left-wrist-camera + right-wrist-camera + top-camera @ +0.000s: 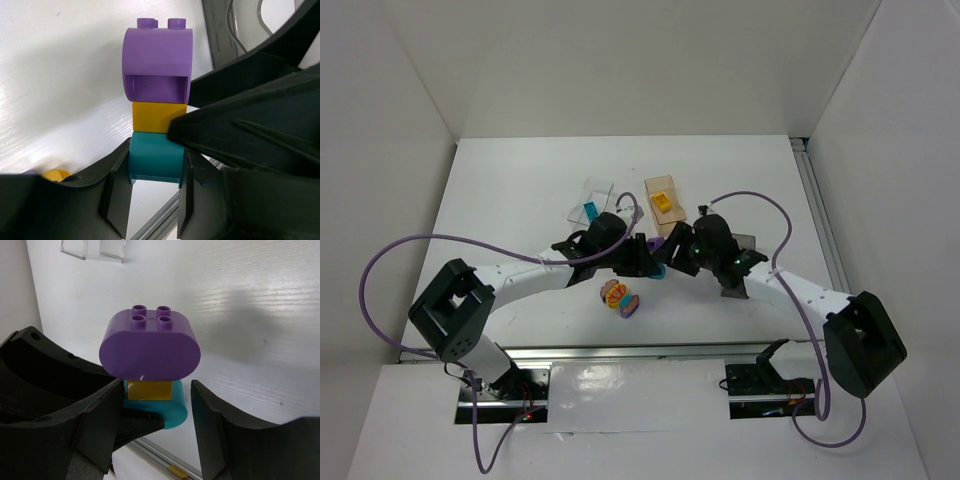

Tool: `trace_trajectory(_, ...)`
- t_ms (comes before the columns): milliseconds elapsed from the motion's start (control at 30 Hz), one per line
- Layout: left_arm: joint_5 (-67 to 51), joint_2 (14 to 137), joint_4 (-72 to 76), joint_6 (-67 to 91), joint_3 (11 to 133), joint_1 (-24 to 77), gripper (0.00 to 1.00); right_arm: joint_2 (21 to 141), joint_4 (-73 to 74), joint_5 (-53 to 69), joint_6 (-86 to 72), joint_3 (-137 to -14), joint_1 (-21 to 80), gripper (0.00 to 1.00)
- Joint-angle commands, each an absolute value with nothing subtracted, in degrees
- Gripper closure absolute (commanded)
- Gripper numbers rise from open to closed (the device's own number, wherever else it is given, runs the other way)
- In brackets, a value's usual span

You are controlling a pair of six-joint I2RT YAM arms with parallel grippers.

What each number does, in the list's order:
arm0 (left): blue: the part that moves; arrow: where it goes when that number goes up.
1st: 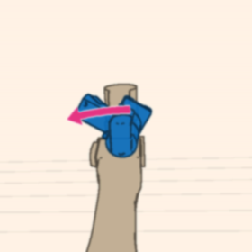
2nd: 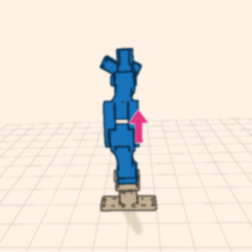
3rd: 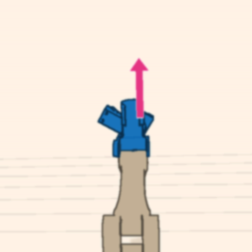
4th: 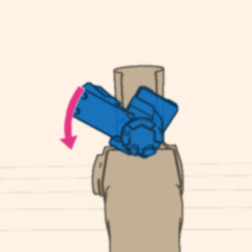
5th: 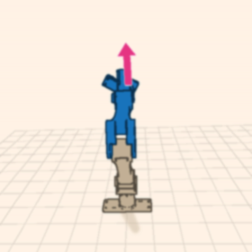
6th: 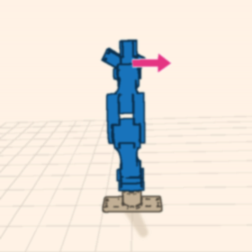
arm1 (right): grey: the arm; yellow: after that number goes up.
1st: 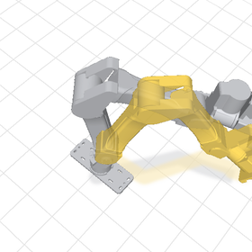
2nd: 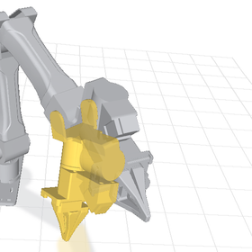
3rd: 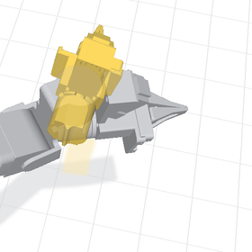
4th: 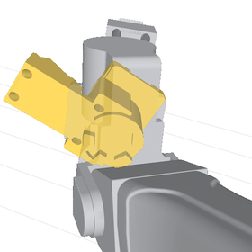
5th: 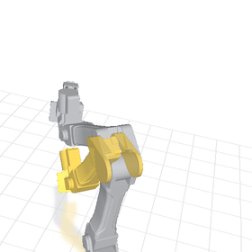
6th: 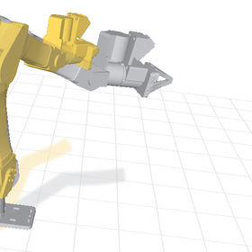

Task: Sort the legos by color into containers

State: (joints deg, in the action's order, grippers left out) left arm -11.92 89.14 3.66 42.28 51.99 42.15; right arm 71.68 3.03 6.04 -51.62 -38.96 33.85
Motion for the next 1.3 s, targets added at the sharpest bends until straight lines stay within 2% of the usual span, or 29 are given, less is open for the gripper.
trace_trajectory(0,-13.0,87.1,5.3,41.4,53.3,42.1,1.0,73.6,-3.0,7.8,-51.9,-39.3,33.7,0.38)
trace_trajectory(167,-13.6,87.1,5.3,40.9,53.8,42.1,1.0,75.5,-4.6,8.4,-51.9,-39.9,33.7,0.45)
trace_trajectory(233,-13.6,87.1,5.3,40.3,53.8,42.1,1.0,75.5,-5.1,8.4,-51.9,-40.4,34.2,0.57)
trace_trajectory(267,-13.6,87.1,4.7,40.3,54.3,42.1,1.0,75.5,-4.4,6.7,-51.9,-40.4,34.2,0.7)
trace_trajectory(300,-14.1,87.1,4.7,39.8,54.3,42.1,1.0,74.5,-3.1,5.8,-51.9,-40.4,34.2,0.78)
trace_trajectory(367,-14.2,87.1,4.0,39.1,54.3,42.1,1.0,72.6,-1.8,3.1,-51.9,-40.4,34.2,0.84)
trace_trajectory(600,-15.6,88.9,0.7,36.0,54.8,42.1,1.0,71.5,3.4,0.2,-49.2,-42.2,30.2,0.86)
trace_trajectory(767,-9.1,87.5,-7.4,35.4,56.5,41.4,1.0,70.2,7.9,-3.2,-46.7,-43.2,28.6,0.86)
trace_trajectory(867,0.8,86.9,-16.0,36.0,63.1,38.3,1.0,68.7,10.1,-5.3,-45.8,-43.8,28.6,0.85)
trace_trajectory(1000,6.1,90.7,-25.1,37.2,76.9,29.0,1.0,66.5,10.6,-5.9,-45.1,-41.9,28.0,0.85)
trace_trajectory(1267,12.5,112.4,-36.2,35.1,102.0,21.8,1.0,65.3,12.6,-5.4,-44.6,-41.9,28.0,0.84)
